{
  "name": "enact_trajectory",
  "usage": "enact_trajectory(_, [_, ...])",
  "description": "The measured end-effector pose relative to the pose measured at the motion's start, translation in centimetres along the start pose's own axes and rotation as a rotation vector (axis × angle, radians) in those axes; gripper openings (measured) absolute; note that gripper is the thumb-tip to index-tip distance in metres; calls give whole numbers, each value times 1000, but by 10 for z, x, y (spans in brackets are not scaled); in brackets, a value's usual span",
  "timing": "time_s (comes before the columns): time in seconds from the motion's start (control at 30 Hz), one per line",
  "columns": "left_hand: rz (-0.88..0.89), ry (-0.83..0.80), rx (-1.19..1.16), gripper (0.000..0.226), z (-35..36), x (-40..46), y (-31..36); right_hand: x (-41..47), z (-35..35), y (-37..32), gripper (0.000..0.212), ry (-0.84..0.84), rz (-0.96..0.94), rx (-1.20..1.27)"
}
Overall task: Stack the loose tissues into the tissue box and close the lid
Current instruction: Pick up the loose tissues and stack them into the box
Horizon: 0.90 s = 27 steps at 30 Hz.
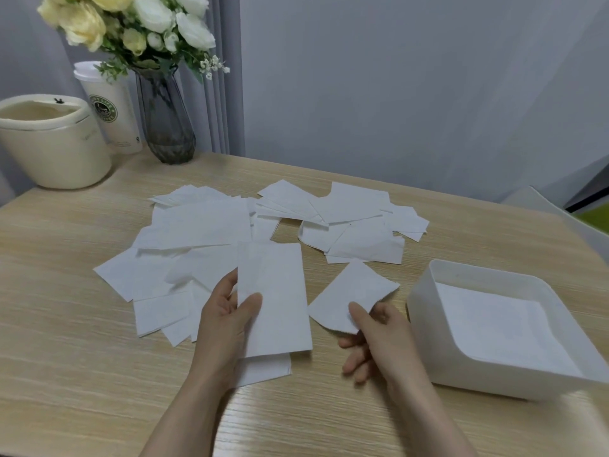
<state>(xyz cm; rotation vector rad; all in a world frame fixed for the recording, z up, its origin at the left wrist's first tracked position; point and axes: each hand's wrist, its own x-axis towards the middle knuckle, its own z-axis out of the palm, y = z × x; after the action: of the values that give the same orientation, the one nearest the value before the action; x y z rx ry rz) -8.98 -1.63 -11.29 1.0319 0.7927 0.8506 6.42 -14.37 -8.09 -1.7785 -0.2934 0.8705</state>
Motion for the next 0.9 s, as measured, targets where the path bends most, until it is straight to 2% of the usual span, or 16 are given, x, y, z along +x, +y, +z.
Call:
enact_trajectory(0.1, [7,-7,8,47,-1,0,-1,5,4,2,4,71,-89,-148])
enact_trajectory(0.2, [12,-11,17,48,-1,0,1,3,7,5,10,114,-184,-198])
enact_trajectory(0.4, [9,12,23,41,1,1,0,-7,10,14,20,242,-382,-51])
enact_trajectory(0.57, [15,49,51,35,2,0,0,-15,6,8,18,305,-468,78])
enact_trajectory(0.73, [17,53,81,32,4,-2,1,-19,9,-2,17,108,-434,248])
enact_trajectory(0.9, [22,72,96,30,7,-4,5,-23,30,6,15,-150,-350,211])
